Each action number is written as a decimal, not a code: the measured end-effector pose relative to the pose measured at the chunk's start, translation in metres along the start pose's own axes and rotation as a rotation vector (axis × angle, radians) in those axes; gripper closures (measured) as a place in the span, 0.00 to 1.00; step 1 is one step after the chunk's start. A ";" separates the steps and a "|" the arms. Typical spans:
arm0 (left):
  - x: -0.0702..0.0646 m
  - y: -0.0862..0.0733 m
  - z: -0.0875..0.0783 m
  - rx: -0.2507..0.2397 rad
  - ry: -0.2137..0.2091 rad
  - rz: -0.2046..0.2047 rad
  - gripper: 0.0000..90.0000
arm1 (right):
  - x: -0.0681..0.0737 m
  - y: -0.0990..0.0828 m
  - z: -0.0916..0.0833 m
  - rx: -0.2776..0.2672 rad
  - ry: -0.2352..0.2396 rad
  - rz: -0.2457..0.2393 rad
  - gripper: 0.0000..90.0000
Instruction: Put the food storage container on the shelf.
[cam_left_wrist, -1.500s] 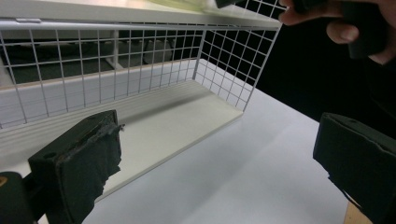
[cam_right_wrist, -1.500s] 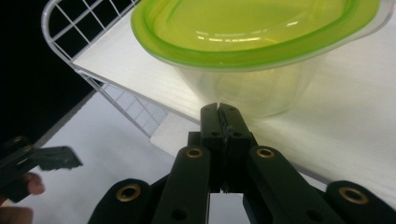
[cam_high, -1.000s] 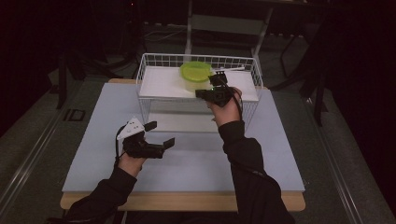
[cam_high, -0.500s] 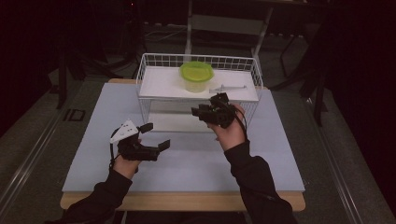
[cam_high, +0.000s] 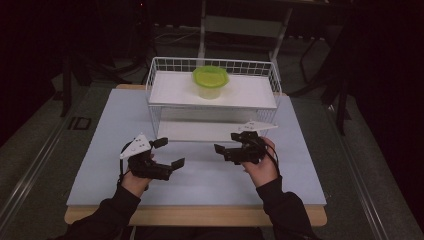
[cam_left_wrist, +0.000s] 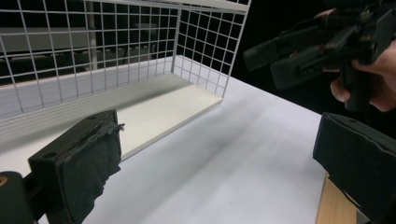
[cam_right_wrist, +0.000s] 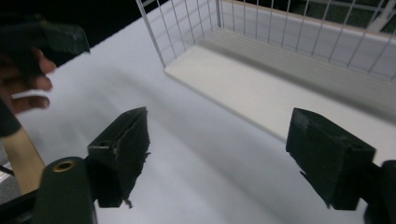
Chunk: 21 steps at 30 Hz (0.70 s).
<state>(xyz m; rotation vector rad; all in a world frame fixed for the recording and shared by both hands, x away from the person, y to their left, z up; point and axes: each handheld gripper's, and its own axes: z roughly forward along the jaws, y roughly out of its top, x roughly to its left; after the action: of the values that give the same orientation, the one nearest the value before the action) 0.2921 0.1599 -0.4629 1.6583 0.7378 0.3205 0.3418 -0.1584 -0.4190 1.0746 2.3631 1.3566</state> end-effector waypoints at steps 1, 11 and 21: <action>0.000 -0.001 0.000 0.003 -0.002 0.000 0.02 | -0.001 -0.005 -0.001 0.000 -0.004 0.000 0.23; -0.006 -0.007 -0.001 0.029 -0.027 0.027 0.02 | -0.006 -0.051 -0.010 0.015 0.023 0.001 0.20; -0.014 -0.017 0.004 0.081 -0.075 0.042 0.02 | -0.010 -0.078 -0.020 0.039 -0.036 -0.056 0.20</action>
<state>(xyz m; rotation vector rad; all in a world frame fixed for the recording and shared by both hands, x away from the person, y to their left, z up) 0.2789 0.1487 -0.4773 1.7548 0.6675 0.2593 0.3007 -0.2029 -0.4728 1.0265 2.3843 1.2667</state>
